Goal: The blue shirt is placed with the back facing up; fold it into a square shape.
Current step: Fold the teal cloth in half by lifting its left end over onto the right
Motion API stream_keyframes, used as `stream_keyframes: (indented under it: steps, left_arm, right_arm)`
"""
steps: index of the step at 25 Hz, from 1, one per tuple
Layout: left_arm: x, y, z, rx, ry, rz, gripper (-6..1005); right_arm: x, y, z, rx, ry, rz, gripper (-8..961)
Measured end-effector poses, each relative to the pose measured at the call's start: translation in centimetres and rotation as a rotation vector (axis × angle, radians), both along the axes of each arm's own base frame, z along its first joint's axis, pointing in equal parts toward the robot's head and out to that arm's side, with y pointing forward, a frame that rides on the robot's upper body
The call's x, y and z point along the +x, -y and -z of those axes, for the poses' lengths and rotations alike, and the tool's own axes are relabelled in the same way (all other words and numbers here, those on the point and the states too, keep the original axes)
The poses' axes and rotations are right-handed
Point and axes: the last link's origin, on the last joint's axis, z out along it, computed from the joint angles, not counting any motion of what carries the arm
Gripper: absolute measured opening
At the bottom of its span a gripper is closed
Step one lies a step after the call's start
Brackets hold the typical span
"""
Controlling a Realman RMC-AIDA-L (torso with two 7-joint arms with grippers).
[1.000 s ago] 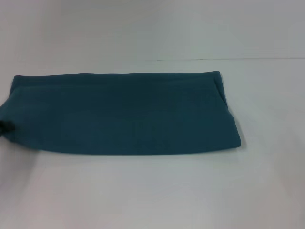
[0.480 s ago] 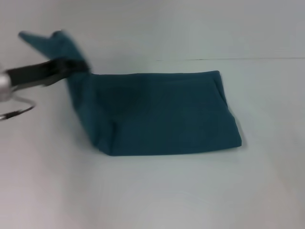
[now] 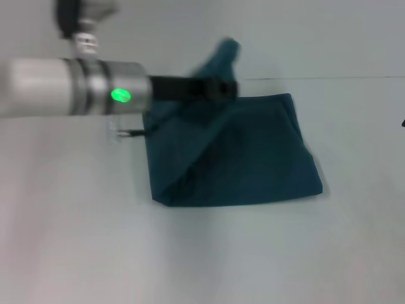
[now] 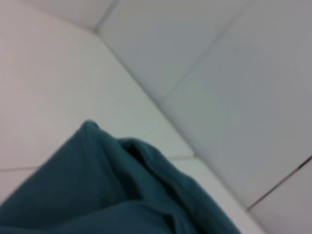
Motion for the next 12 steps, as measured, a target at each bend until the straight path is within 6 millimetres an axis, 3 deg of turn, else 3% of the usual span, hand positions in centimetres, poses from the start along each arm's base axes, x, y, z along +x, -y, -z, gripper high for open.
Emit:
stream_keyframes:
  steps: [6,12]
  left_arm:
    - [1.0,0.5,5.6,-0.049,-0.191,0.075,40]
    - [1.0,1.8,7.5,-0.100,-0.282,0.159,43]
  right_arm:
    - [0.0,0.0,0.2,-0.003,-0.003,0.004,813]
    - [0.2,0.1,0.3,-0.006,-0.004,0.009,811]
